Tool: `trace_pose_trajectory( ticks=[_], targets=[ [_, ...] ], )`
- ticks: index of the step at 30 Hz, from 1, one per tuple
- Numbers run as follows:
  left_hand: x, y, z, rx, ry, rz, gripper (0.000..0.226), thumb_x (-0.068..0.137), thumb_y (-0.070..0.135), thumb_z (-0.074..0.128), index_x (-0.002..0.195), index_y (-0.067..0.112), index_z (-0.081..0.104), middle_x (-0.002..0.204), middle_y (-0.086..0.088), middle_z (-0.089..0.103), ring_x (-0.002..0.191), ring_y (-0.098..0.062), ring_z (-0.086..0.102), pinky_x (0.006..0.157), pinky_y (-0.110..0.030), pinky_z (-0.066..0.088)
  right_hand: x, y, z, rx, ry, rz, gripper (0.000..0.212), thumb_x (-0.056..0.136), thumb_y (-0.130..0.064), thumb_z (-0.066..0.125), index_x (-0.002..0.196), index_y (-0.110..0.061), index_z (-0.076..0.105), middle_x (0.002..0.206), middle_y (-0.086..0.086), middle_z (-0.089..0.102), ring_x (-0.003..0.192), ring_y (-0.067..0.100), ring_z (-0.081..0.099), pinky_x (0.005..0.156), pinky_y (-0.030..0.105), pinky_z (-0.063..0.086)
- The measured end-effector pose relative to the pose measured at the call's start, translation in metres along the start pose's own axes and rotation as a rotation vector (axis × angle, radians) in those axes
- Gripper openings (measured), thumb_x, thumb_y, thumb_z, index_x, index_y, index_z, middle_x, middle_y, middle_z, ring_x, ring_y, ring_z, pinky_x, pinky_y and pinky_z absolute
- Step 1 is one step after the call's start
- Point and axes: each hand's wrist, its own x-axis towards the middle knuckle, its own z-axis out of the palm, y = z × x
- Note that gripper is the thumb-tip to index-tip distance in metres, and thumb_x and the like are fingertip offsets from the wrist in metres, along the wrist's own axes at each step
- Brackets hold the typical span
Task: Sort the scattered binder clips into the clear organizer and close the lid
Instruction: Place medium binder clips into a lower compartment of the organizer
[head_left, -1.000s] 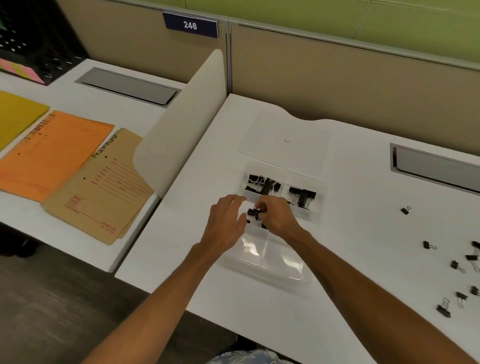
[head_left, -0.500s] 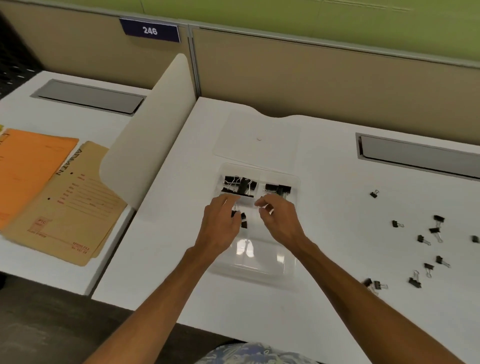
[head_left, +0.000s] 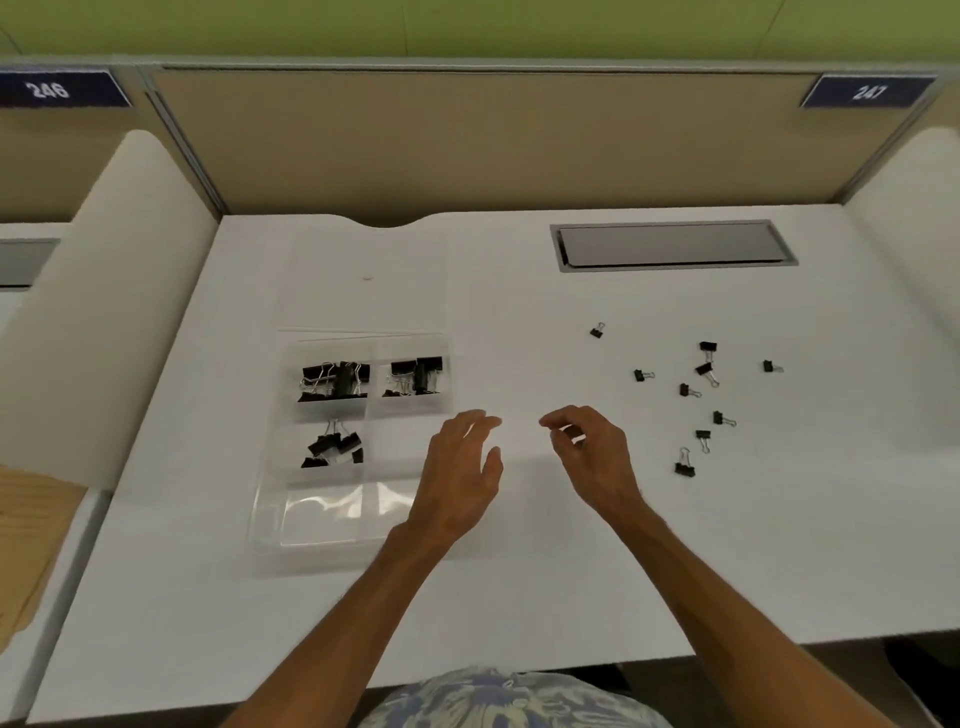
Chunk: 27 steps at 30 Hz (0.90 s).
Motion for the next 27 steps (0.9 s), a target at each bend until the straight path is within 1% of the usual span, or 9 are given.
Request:
trace_pose_trajectory(
  ticks=[4, 12, 13, 15, 18, 20, 23, 25, 27],
  targets=[
    [0.006, 0.033, 0.037, -0.005, -0.010, -0.003, 0.035, 0.096, 0.021, 0.054, 0.131, 0.020, 0.055, 0.139, 0.001, 0.050, 0.129, -0.015, 0.043, 0.109, -0.030, 0.030, -0.002, 0.037, -0.044, 0.015, -0.008, 0.032, 0.022, 0.091, -0.003, 0.059, 0.098, -0.019, 0.071, 0.101, -0.009, 0.070, 0.084, 0.005, 0.063, 0.068, 0.015, 0.050],
    [0.012, 0.084, 0.104, -0.027, 0.025, -0.112, 0.036, 0.093, 0.018, 0.059, 0.129, 0.019, 0.056, 0.133, 0.001, 0.054, 0.122, -0.016, 0.050, 0.105, -0.036, 0.040, 0.010, 0.106, -0.122, 0.003, -0.100, 0.034, 0.020, 0.090, -0.003, 0.059, 0.098, -0.018, 0.070, 0.099, -0.009, 0.069, 0.084, 0.001, 0.061, 0.068, 0.011, 0.047],
    [0.011, 0.087, 0.111, -0.021, 0.023, -0.141, 0.036, 0.093, 0.018, 0.060, 0.129, 0.020, 0.056, 0.130, 0.003, 0.055, 0.117, -0.015, 0.052, 0.102, -0.036, 0.043, 0.013, 0.114, -0.129, 0.005, -0.120, 0.027, 0.021, 0.090, -0.003, 0.058, 0.099, -0.018, 0.070, 0.099, -0.009, 0.069, 0.084, 0.002, 0.061, 0.069, 0.014, 0.048],
    [0.007, 0.093, 0.122, -0.001, 0.005, -0.207, 0.038, 0.092, 0.019, 0.062, 0.129, 0.023, 0.055, 0.123, 0.005, 0.056, 0.108, -0.013, 0.056, 0.094, -0.035, 0.049, 0.016, 0.129, -0.138, 0.022, -0.157, 0.024, 0.022, 0.090, -0.003, 0.058, 0.099, -0.018, 0.070, 0.098, -0.010, 0.069, 0.084, 0.005, 0.062, 0.071, 0.027, 0.054],
    [-0.002, 0.097, 0.133, 0.033, -0.061, -0.291, 0.042, 0.091, 0.013, 0.063, 0.129, 0.027, 0.054, 0.120, 0.007, 0.055, 0.105, -0.012, 0.056, 0.091, -0.027, 0.048, 0.015, 0.145, -0.147, 0.022, -0.215, 0.018, 0.023, 0.090, -0.002, 0.058, 0.099, -0.019, 0.070, 0.096, -0.012, 0.069, 0.084, 0.010, 0.065, 0.073, 0.038, 0.058],
    [-0.008, 0.100, 0.138, 0.043, -0.106, -0.299, 0.049, 0.089, 0.003, 0.060, 0.131, 0.028, 0.054, 0.119, 0.007, 0.054, 0.106, -0.015, 0.056, 0.092, -0.032, 0.049, 0.015, 0.155, -0.153, 0.022, -0.235, 0.010, 0.023, 0.091, -0.001, 0.057, 0.098, -0.019, 0.070, 0.096, -0.012, 0.069, 0.084, 0.013, 0.066, 0.075, 0.036, 0.057],
    [-0.016, 0.098, 0.145, 0.072, -0.157, -0.250, 0.062, 0.081, -0.008, 0.053, 0.133, 0.026, 0.053, 0.119, 0.003, 0.054, 0.104, -0.020, 0.055, 0.090, -0.042, 0.049, 0.010, 0.167, -0.161, -0.002, -0.243, 0.001, 0.022, 0.091, -0.001, 0.058, 0.097, -0.019, 0.070, 0.096, -0.008, 0.069, 0.084, 0.007, 0.064, 0.074, 0.025, 0.051],
    [-0.016, 0.099, 0.147, 0.088, -0.192, -0.240, 0.065, 0.081, -0.010, 0.053, 0.136, 0.023, 0.052, 0.120, 0.000, 0.052, 0.106, -0.021, 0.054, 0.092, -0.041, 0.048, 0.006, 0.173, -0.166, -0.004, -0.237, 0.024, 0.020, 0.091, -0.003, 0.059, 0.096, -0.019, 0.070, 0.097, -0.007, 0.069, 0.085, 0.005, 0.063, 0.073, 0.017, 0.047],
    [-0.014, 0.100, 0.150, 0.124, -0.229, -0.234, 0.061, 0.084, -0.006, 0.056, 0.138, 0.023, 0.051, 0.121, -0.001, 0.051, 0.110, -0.021, 0.051, 0.094, -0.039, 0.047, 0.002, 0.180, -0.170, 0.006, -0.223, 0.053, 0.019, 0.091, -0.003, 0.060, 0.096, -0.019, 0.070, 0.098, -0.008, 0.069, 0.085, 0.005, 0.063, 0.072, 0.015, 0.046]
  ],
)
